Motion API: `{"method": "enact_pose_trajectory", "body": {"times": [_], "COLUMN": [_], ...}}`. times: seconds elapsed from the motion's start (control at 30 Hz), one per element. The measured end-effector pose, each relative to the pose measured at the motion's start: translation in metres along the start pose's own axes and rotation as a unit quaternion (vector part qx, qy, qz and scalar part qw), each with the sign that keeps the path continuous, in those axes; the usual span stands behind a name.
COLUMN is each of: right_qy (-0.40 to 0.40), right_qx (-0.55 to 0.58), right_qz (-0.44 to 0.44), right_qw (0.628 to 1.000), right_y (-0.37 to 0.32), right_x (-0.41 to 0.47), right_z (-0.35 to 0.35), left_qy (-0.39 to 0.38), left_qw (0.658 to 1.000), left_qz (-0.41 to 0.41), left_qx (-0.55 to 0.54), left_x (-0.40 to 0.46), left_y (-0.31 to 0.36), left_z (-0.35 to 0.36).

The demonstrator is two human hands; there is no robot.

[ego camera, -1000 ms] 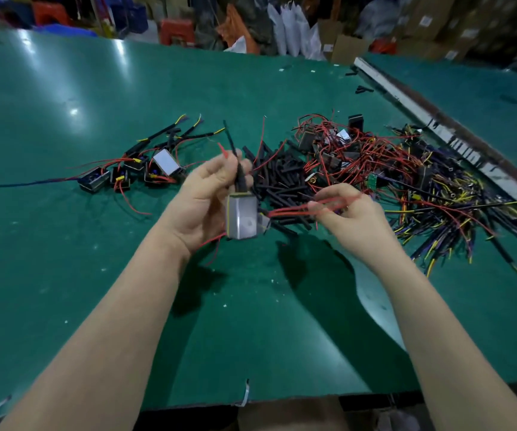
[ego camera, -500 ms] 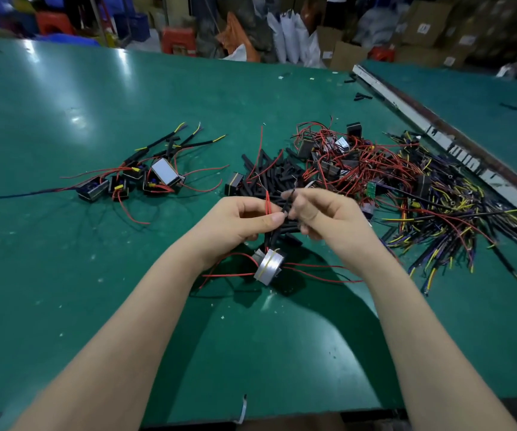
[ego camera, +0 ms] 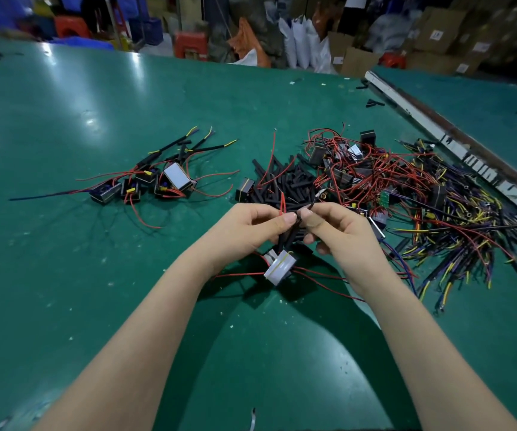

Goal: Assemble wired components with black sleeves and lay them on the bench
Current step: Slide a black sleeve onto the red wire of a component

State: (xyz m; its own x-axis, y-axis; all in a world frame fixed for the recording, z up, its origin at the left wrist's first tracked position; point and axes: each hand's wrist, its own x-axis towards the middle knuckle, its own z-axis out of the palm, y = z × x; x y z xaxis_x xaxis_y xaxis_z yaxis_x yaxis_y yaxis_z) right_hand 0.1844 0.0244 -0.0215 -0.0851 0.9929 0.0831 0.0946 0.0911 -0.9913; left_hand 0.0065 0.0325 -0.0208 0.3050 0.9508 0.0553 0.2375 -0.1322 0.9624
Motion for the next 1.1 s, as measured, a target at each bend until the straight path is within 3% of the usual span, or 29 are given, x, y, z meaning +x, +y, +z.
{"method": "enact_pose_trajectory", "body": {"times": [0.23, 0.8, 1.1], "right_qy": [0.007, 0.003, 0.135], "right_qx": [0.009, -0.001, 0.082], "right_qz": [0.011, 0.004, 0.005], "right_qw": [1.000, 1.000, 0.987], "right_y": [0.003, 0.002, -0.021], "right_x": [0.001, 0.001, -0.001], "right_z": [-0.001, -0.001, -0.030], "left_qy": [0.049, 0.070, 0.103], "left_qw": [0.998, 0.996, 0.993], "left_qz": [0.007, 0.036, 0.032], "left_qx": [-0.026, -0.041, -0.056], "left_x": [0.002, 0.002, 0.001], "left_y": [-0.002, 0.004, 0.001], "left_z": [0.001, 0.006, 0.006]}}
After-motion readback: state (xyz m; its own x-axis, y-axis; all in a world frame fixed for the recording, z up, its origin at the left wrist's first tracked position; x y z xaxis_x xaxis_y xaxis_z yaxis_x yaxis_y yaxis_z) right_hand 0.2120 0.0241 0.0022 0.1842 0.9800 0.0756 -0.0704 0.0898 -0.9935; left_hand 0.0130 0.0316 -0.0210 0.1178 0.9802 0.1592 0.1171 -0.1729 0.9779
